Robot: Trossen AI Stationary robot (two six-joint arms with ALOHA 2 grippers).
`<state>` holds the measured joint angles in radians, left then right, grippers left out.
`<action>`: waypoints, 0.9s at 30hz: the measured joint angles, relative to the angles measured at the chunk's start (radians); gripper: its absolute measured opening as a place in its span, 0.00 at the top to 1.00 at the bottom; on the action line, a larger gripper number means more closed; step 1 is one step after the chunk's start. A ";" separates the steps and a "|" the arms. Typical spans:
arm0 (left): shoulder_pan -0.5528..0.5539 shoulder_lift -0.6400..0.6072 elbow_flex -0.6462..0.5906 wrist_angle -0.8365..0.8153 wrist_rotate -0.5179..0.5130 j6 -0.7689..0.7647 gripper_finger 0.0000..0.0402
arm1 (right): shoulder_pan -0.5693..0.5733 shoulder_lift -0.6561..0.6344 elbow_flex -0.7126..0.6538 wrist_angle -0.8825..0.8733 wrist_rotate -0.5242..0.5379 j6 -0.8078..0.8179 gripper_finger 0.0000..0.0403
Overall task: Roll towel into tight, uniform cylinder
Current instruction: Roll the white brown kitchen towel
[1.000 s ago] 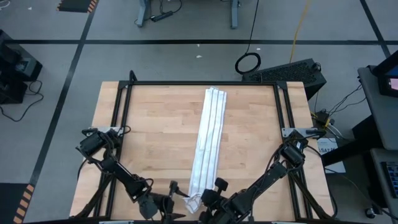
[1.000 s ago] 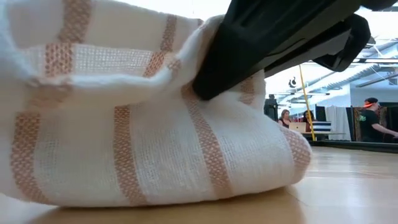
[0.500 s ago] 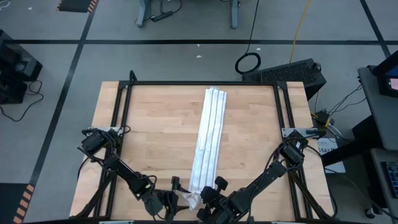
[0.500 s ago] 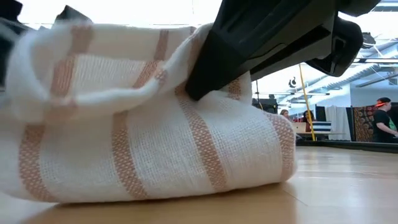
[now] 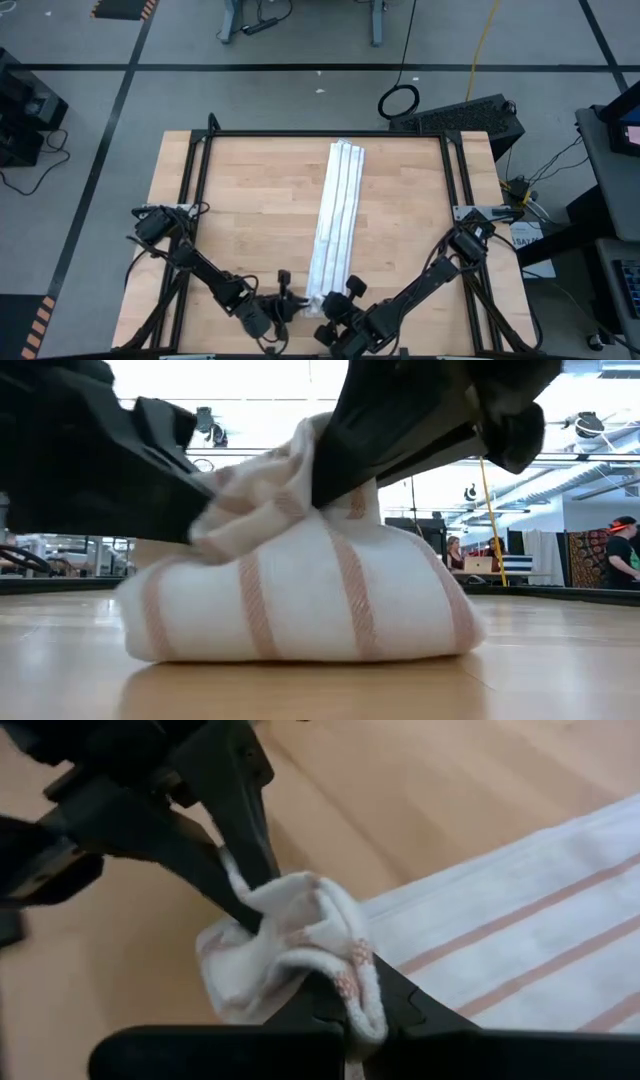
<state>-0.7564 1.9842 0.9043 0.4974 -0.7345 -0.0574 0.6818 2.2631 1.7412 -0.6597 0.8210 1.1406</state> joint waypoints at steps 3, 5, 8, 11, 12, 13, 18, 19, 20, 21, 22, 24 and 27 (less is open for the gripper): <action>0.019 -0.040 -0.001 -0.055 -0.002 0.039 0.98 | -0.014 -0.011 0.000 -0.049 0.025 -0.002 1.00; 0.030 -0.084 -0.001 -0.127 -0.018 0.059 0.98 | -0.024 -0.035 0.000 -0.089 0.048 -0.013 1.00; 0.055 -0.174 -0.001 -0.243 -0.090 0.126 0.98 | -0.042 -0.089 0.000 -0.168 0.095 -0.066 1.00; 0.106 -0.277 -0.001 -0.295 -0.114 0.231 0.98 | -0.081 -0.149 0.000 -0.248 0.120 -0.124 1.00; 0.127 -0.309 -0.001 -0.295 -0.113 0.271 0.98 | -0.099 -0.169 0.000 -0.270 0.126 -0.146 1.00; 0.148 -0.337 -0.001 -0.296 -0.113 0.311 0.98 | -0.119 -0.187 0.000 -0.286 0.129 -0.173 1.00; 0.289 -0.494 -0.018 -0.302 -0.109 0.531 0.98 | -0.234 -0.283 0.000 -0.361 0.131 -0.322 1.00; 0.319 -0.532 -0.020 -0.306 -0.105 0.575 0.98 | -0.261 -0.312 0.000 -0.377 0.137 -0.350 1.00; 0.352 -0.572 -0.020 -0.300 -0.097 0.616 0.98 | -0.286 -0.344 0.000 -0.388 0.150 -0.380 1.00; 0.384 -0.611 -0.020 -0.292 -0.073 0.651 0.98 | -0.314 -0.381 0.000 -0.387 0.164 -0.421 1.00; 0.420 -0.654 -0.019 -0.290 -0.033 0.686 0.98 | -0.340 -0.419 0.001 -0.375 0.174 -0.471 1.00; 0.498 -0.738 -0.019 -0.288 0.099 0.762 0.98 | -0.398 -0.492 0.002 -0.317 0.159 -0.610 1.00; 0.645 -0.837 -0.011 -0.251 0.333 0.820 0.98 | -0.499 -0.594 0.001 -0.144 0.067 -0.867 1.00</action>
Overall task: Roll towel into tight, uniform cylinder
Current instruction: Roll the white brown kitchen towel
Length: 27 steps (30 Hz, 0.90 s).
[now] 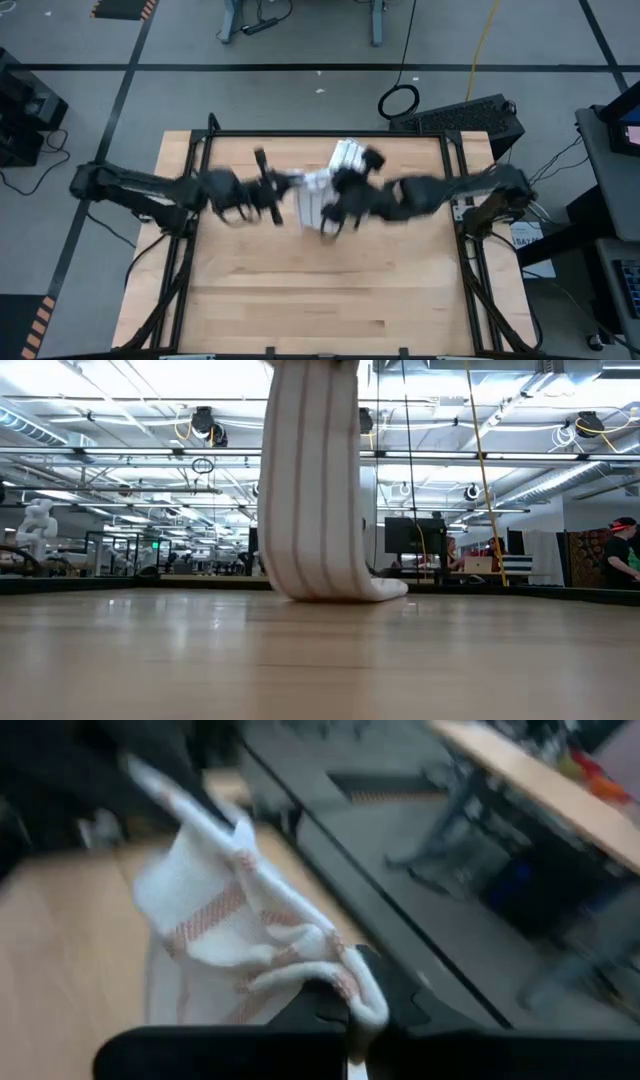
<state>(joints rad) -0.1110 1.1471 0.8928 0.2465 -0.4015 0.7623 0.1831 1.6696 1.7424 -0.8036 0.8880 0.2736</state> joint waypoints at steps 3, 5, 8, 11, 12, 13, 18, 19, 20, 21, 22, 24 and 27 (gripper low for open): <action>0.149 -0.040 0.053 -0.009 0.181 -0.001 0.98 | -0.113 -0.075 0.000 0.209 -0.155 -0.189 1.00; 0.220 -0.041 0.094 -0.072 0.285 -0.041 0.98 | -0.174 -0.098 0.000 0.300 -0.274 -0.239 1.00; 0.266 -0.042 0.119 -0.186 0.431 -0.119 0.98 | -0.211 -0.101 -0.003 0.338 -0.396 -0.222 1.00; 0.237 -0.052 0.120 -0.278 0.518 -0.177 0.98 | -0.167 -0.093 -0.004 0.275 -0.436 -0.146 1.00; 0.217 -0.057 0.119 -0.307 0.535 -0.185 0.98 | -0.142 -0.085 -0.004 0.255 -0.436 -0.114 1.00; 0.191 -0.062 0.119 -0.326 0.547 -0.200 0.98 | -0.115 -0.079 -0.004 0.241 -0.435 -0.086 1.00; 0.024 -0.088 0.119 -0.437 0.560 -0.254 0.98 | 0.048 -0.043 -0.004 0.236 -0.434 0.047 1.00; -0.009 -0.094 0.119 -0.465 0.562 -0.268 0.98 | 0.085 -0.034 -0.004 0.236 -0.435 0.077 1.00; -0.042 -0.096 0.119 -0.491 0.562 -0.284 0.98 | 0.120 -0.023 -0.004 0.238 -0.439 0.105 1.00; -0.075 -0.097 0.119 -0.514 0.562 -0.308 0.98 | 0.156 -0.009 -0.004 0.241 -0.440 0.132 1.00; -0.108 -0.097 0.119 -0.536 0.560 -0.337 0.98 | 0.189 0.009 -0.004 0.245 -0.436 0.162 1.00; -0.179 -0.095 0.115 -0.567 0.556 -0.399 0.98 | 0.240 0.051 -0.002 0.259 -0.431 0.217 1.00; -0.287 -0.070 0.089 -0.559 0.553 -0.492 0.98 | 0.307 0.134 0.000 0.312 -0.426 0.282 1.00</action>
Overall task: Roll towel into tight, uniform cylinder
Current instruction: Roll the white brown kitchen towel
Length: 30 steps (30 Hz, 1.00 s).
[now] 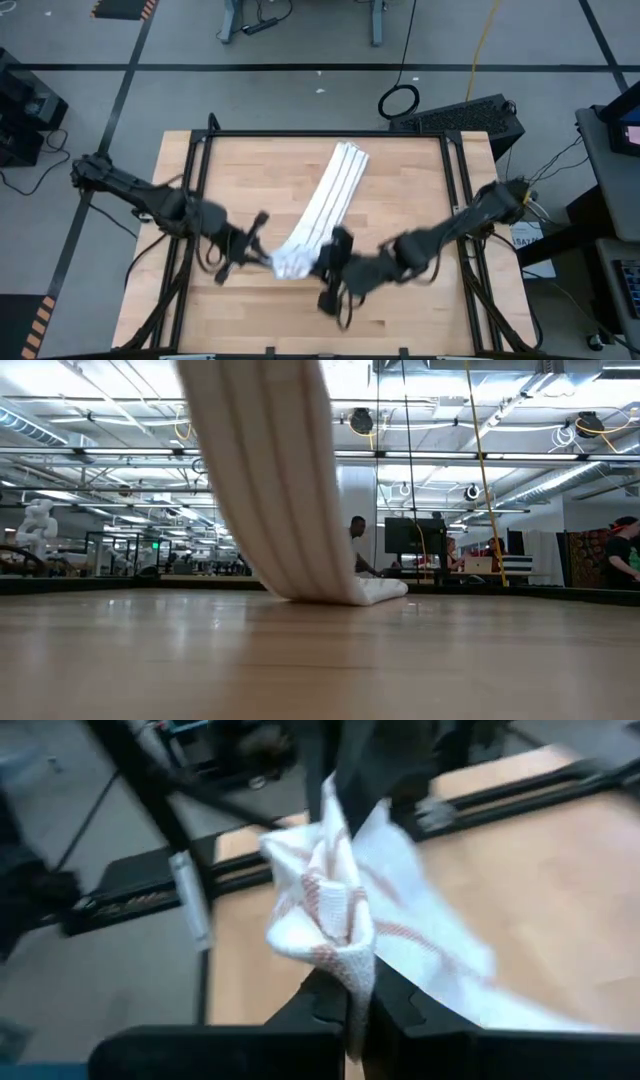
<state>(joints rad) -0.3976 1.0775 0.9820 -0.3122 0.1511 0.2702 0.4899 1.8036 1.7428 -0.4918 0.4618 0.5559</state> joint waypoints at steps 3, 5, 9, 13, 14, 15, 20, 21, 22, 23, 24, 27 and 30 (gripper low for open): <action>-0.099 0.048 -0.064 0.063 -0.013 -0.103 0.98 | 0.039 0.099 0.000 0.085 -0.003 0.026 1.00; -0.167 0.095 -0.116 0.138 -0.052 -0.169 0.98 | 0.054 0.158 0.000 0.126 -0.012 0.053 1.00; -0.298 0.197 -0.207 0.297 -0.180 -0.257 0.98 | 0.080 0.255 0.000 0.162 -0.038 0.139 1.00; -0.402 0.286 -0.257 0.400 -0.327 -0.352 0.98 | 0.098 0.328 0.000 0.189 -0.093 0.198 1.00; -0.423 0.308 -0.265 0.426 -0.359 -0.365 0.98 | 0.102 0.343 0.000 0.200 -0.101 0.203 1.00; -0.441 0.330 -0.269 0.453 -0.381 -0.370 0.98 | 0.105 0.356 0.001 0.207 -0.104 0.205 1.00; -0.484 0.432 -0.270 0.512 -0.543 -0.370 0.98 | 0.109 0.406 0.001 0.193 -0.091 0.165 1.00; -0.485 0.451 -0.270 0.514 -0.571 -0.376 0.98 | 0.110 0.414 0.000 0.185 -0.072 0.156 1.00; -0.483 0.469 -0.270 0.517 -0.590 -0.390 0.98 | 0.111 0.423 0.000 0.181 -0.059 0.155 1.00; -0.483 0.487 -0.270 0.522 -0.596 -0.403 0.98 | 0.113 0.429 0.000 0.180 -0.050 0.163 1.00; -0.483 0.506 -0.270 0.535 -0.593 -0.419 0.98 | 0.113 0.437 0.000 0.181 -0.050 0.170 1.00; -0.484 0.556 -0.270 0.585 -0.526 -0.456 0.98 | 0.114 0.444 -0.001 0.188 -0.086 0.209 1.00; -0.488 0.580 -0.269 0.633 -0.467 -0.487 0.98 | 0.118 0.444 -0.001 0.222 -0.146 0.231 1.00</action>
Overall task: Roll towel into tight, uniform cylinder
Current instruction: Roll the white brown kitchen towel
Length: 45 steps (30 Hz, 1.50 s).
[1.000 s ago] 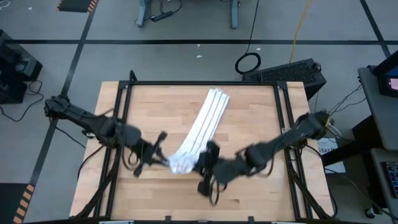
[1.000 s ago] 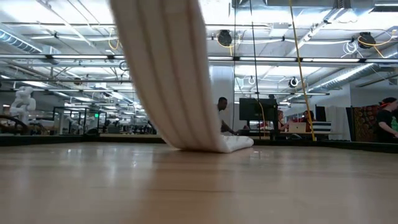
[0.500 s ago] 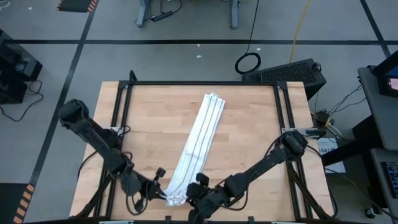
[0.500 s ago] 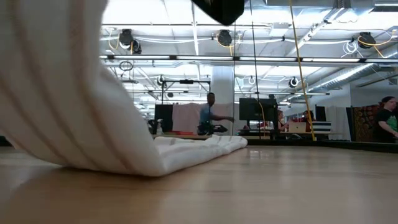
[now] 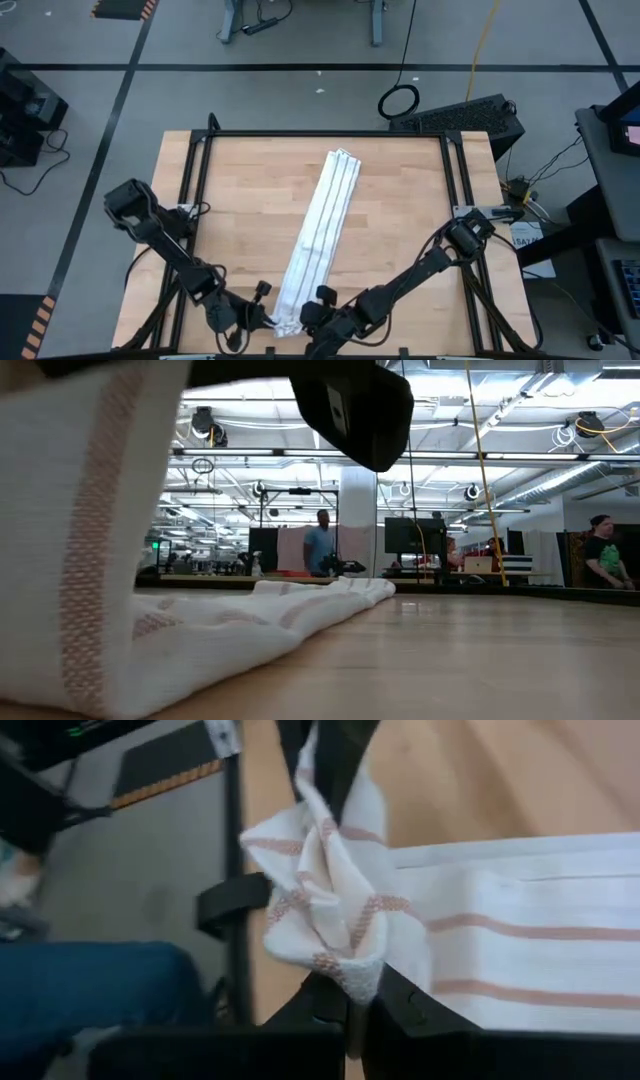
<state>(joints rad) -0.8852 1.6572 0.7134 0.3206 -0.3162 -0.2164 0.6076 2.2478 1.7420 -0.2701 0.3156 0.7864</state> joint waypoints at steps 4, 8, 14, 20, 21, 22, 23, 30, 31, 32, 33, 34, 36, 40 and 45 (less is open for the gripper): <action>-0.001 0.004 0.001 0.015 -0.029 -0.010 0.98 | 0.001 0.000 0.000 -0.008 -0.010 -0.031 1.00; 0.014 0.005 -0.001 0.012 -0.202 0.039 0.98 | -0.003 0.000 0.000 -0.144 0.069 -0.035 1.00; 0.072 -0.008 0.000 0.032 -0.186 0.067 0.98 | -0.032 -0.009 0.000 -0.207 0.058 -0.098 1.00; 0.082 -0.008 0.009 0.047 0.021 0.033 0.98 | -0.034 -0.017 0.000 -0.163 0.060 -0.094 1.00; 0.087 -0.008 0.009 0.047 0.035 0.002 0.98 | -0.034 -0.017 0.000 -0.165 0.064 -0.080 1.00; 0.093 -0.008 0.009 0.047 0.045 -0.035 0.98 | -0.034 -0.017 0.000 -0.164 0.066 -0.066 1.00; 0.097 -0.008 0.009 0.047 0.055 -0.075 0.98 | -0.035 -0.017 -0.001 -0.152 0.061 -0.055 1.00; 0.121 -0.009 0.010 0.108 0.057 -0.390 0.83 | -0.025 -0.017 -0.002 -0.057 -0.017 0.118 1.00; 0.122 -0.016 0.010 0.127 0.059 -0.419 0.78 | -0.022 -0.017 -0.002 -0.050 -0.035 0.148 1.00; 0.121 -0.025 0.010 0.145 0.067 -0.449 0.73 | -0.018 -0.017 -0.002 -0.046 -0.040 0.177 1.00; 0.122 -0.034 0.011 0.164 0.081 -0.479 0.68 | -0.013 -0.017 -0.002 -0.042 -0.048 0.203 1.00; 0.123 -0.046 0.012 0.167 0.095 -0.508 0.62 | -0.006 -0.020 -0.002 -0.037 -0.059 0.220 1.00; 0.124 -0.074 0.012 0.156 0.123 -0.563 0.52 | 0.008 -0.024 -0.002 -0.040 -0.060 0.251 1.00; 0.105 -0.157 0.012 0.111 0.111 -0.622 0.35 | 0.030 -0.026 -0.002 -0.038 -0.092 0.330 1.00; 0.054 -0.227 0.012 0.001 -0.122 -0.723 0.24 | 0.032 -0.026 -0.002 -0.045 -0.112 0.384 1.00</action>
<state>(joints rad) -0.8312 1.4301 0.7254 0.3219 -0.4381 -0.9395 0.6396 2.2215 1.7401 -0.3154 0.2039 1.1702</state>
